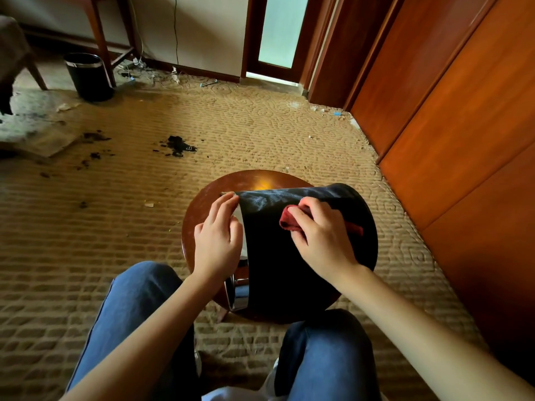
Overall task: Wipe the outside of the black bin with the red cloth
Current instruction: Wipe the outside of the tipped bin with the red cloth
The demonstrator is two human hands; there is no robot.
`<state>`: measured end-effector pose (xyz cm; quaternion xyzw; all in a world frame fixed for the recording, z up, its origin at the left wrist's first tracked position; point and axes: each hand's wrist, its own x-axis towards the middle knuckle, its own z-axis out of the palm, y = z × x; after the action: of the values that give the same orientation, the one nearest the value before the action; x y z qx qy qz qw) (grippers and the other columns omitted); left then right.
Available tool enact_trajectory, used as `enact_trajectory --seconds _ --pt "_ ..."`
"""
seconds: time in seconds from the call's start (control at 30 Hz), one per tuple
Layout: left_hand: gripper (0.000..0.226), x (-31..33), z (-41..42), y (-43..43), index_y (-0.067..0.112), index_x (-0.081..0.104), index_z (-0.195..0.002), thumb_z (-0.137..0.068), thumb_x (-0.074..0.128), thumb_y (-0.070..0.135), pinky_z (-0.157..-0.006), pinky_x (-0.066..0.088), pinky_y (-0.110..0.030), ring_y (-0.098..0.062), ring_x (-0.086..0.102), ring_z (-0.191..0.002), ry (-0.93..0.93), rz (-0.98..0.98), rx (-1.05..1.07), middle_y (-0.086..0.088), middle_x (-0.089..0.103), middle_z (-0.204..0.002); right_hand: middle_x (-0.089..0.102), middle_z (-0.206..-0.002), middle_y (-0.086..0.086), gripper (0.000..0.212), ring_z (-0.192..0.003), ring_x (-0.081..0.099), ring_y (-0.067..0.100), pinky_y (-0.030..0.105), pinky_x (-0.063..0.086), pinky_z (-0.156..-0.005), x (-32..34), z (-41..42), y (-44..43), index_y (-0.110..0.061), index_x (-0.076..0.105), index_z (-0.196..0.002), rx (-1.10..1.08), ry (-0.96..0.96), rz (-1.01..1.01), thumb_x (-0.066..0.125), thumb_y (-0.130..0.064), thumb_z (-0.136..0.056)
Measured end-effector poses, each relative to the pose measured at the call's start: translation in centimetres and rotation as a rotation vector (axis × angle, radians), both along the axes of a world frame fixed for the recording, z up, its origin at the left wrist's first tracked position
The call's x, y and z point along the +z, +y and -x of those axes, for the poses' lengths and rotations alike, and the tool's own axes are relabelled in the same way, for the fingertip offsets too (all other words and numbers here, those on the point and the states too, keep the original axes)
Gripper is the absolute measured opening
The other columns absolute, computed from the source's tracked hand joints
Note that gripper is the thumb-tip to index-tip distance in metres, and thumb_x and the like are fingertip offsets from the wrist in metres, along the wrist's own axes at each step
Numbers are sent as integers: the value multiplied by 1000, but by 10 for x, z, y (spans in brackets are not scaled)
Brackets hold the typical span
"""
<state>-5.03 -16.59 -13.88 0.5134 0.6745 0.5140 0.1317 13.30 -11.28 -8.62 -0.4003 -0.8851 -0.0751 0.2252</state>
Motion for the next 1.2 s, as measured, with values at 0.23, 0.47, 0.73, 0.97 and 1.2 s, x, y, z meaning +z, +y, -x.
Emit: enact_trajectory --seconds 0.23,0.47,0.73,0.97,1.2 --pt "55 2 0 4 23 51 -133 -86 24 35 -98 33 -35 12 34 -121 -19 -7 5 11 45 -141 63 -110 12 40 -83 56 31 43 48 -65 -9 -14 -13 -2 66 -115 38 -25 -142 41 -5 -84" --pt "60 -2 -5 -7 20 51 -134 -83 23 34 -91 32 -32 2 39 -126 28 -31 -6 10 46 -141 67 -96 3 25 -81 56 27 37 45 -67 3 63 -20 -9 71 -99 133 -26 -131 50 -7 -85" --pt "57 2 0 2 19 52 -130 -84 23 35 -96 40 -45 12 35 -118 -32 -22 -8 8 47 -139 69 -102 0 26 -82 56 24 34 40 -68 -5 32 -40 -11 71 -104 148 -44 -205 50 -9 -91" --pt "55 9 1 -3 21 55 -125 -81 26 35 -97 40 -42 9 40 -117 -46 8 -12 10 50 -134 66 -79 1 25 -76 56 26 36 42 -67 3 74 -25 -11 72 -84 29 23 -168 46 -11 -85" --pt "48 16 0 9 19 58 -123 -86 29 27 -104 38 -45 -6 48 -118 -115 96 -40 5 54 -131 69 -93 2 26 -78 57 26 35 43 -64 -7 48 -48 -10 72 -93 81 58 -226 47 -9 -93"
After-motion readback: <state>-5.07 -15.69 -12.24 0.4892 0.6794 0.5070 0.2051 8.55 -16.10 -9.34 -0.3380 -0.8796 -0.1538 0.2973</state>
